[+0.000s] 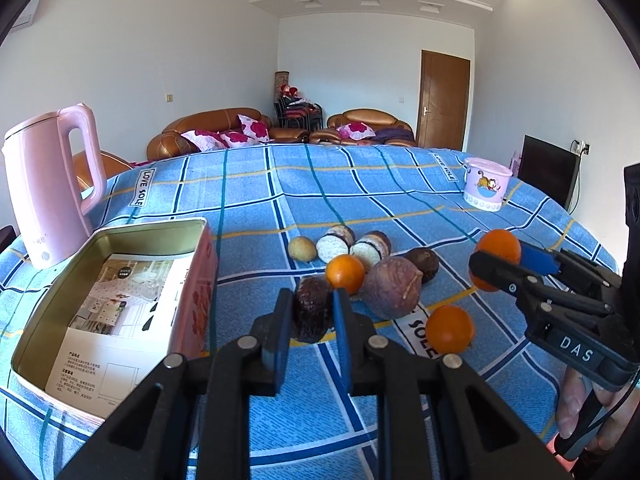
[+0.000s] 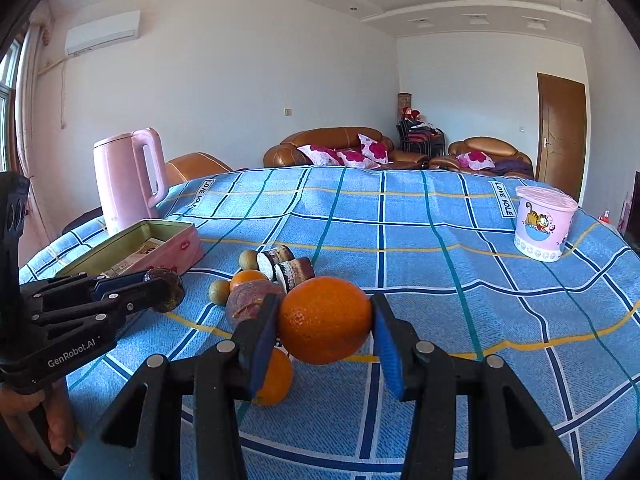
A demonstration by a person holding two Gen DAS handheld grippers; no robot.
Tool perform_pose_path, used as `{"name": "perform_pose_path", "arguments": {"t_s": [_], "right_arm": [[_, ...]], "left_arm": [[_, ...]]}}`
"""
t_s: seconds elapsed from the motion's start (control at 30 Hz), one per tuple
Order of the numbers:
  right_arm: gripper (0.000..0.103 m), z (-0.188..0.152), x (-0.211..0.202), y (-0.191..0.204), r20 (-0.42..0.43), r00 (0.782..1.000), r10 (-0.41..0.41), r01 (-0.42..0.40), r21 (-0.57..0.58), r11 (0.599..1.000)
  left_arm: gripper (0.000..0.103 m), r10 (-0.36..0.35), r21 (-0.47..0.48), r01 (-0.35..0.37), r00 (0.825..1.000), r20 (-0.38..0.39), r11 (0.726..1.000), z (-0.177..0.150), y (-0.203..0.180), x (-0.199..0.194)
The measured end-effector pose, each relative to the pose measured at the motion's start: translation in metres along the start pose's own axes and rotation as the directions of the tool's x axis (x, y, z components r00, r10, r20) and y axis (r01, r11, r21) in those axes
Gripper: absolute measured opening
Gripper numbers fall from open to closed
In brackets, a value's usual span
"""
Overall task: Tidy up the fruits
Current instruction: 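Close left tool on the dark brown fruit while right tool grasps the orange, then lift and carry the dark brown fruit and orange toward the tin box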
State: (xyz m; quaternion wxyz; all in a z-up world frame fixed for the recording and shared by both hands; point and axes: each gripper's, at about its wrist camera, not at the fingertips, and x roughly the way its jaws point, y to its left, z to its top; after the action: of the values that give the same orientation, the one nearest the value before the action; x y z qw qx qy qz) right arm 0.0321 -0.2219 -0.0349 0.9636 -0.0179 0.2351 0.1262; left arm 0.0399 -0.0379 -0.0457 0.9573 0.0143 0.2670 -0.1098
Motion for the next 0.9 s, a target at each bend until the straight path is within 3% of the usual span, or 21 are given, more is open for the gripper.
{"name": "perform_pose_path", "arguments": {"t_s": [0.9], "right_arm": [[0.048,-0.004,-0.017,0.005,0.104,0.994,-0.013,0.016,-0.031,0.999]], "left_arm": [[0.021,0.042,0.035,-0.047,0.992,0.117,0.998,-0.004,-0.007,-0.020]]}}
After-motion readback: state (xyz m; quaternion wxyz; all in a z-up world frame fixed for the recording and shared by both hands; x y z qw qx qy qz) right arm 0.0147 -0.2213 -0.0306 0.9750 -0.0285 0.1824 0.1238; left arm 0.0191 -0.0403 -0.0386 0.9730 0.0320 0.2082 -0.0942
